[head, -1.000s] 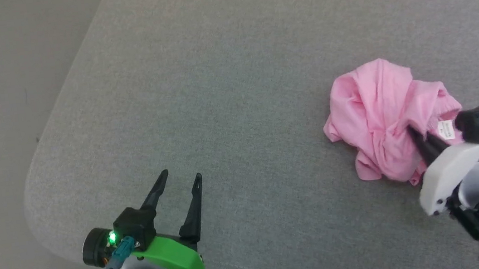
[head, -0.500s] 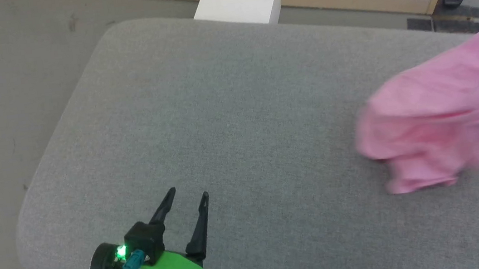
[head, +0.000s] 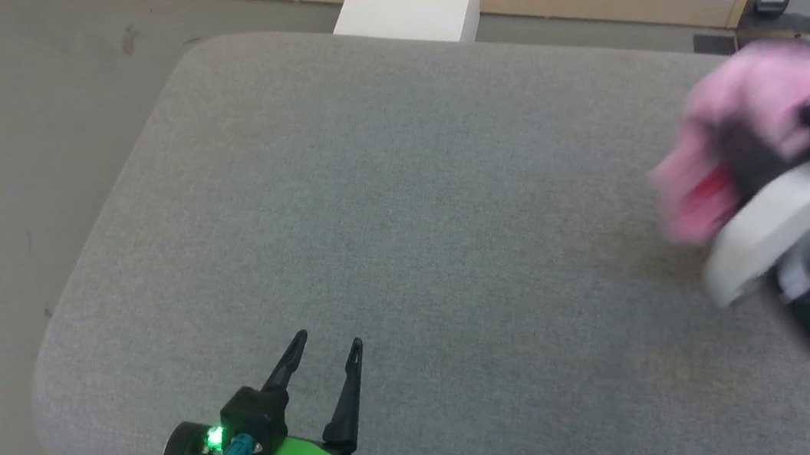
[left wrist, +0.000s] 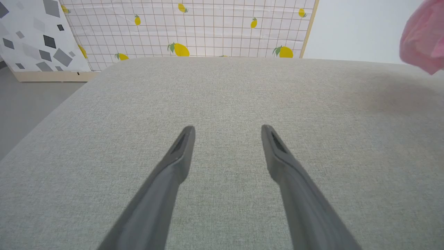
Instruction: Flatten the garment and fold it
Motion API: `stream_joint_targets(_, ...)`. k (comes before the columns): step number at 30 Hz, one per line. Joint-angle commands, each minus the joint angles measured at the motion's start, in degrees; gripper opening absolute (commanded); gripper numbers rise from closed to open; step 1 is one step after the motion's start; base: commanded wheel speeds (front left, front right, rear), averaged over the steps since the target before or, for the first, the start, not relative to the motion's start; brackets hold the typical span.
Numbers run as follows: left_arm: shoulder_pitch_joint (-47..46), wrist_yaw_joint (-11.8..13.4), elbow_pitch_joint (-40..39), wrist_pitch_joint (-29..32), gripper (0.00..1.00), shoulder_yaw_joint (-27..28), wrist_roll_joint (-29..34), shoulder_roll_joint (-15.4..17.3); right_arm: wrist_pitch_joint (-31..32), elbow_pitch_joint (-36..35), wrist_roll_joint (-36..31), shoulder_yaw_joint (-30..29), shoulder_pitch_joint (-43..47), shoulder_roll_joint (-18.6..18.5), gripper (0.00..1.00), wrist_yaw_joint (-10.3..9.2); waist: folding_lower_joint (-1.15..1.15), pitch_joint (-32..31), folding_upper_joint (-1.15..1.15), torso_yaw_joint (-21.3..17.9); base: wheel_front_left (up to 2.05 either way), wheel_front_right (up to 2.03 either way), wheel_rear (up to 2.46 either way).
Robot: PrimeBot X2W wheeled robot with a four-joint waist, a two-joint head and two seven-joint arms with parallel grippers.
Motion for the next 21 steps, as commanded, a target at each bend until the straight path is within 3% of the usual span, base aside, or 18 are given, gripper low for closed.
stream_joint_targets(1, -0.18, -0.32, -0.1, -0.22, 1.0, -0.13, 0.12, -0.41, -0.65, 1.59, -0.36, 2.59, 1.43, 1.72, 0.0, -0.09, 0.0, 1.48, 0.0, 0.52, 0.0, 0.0, 0.0)
stream_joint_targets(5, -1.48, -0.62, 0.14, -0.22, 1.0, -0.48, 0.02, -0.98, -2.0, 7.74, -0.57, 8.98, 2.99, 6.62, 0.0, -0.09, 0.0, 3.69, 0.0, 1.72, 0.0, 0.0, 0.0)
stream_joint_targets(9, -2.76, -0.88, 0.25, -0.22, 1.0, -0.66, -0.04, -2.17, -3.67, 12.48, -1.15, 11.27, 1.19, 8.73, 0.0, -0.09, 0.0, 5.93, 0.0, 3.61, 0.0, 0.0, 0.0)
stream_joint_targets(21, -3.08, -1.71, 0.4, -0.22, 1.0, 0.73, 1.15, -4.74, -11.32, 19.55, 1.77, 9.64, -9.06, 9.36, 0.0, -0.09, 0.0, 8.48, 0.0, 6.55, 0.0, 0.0, 0.0)
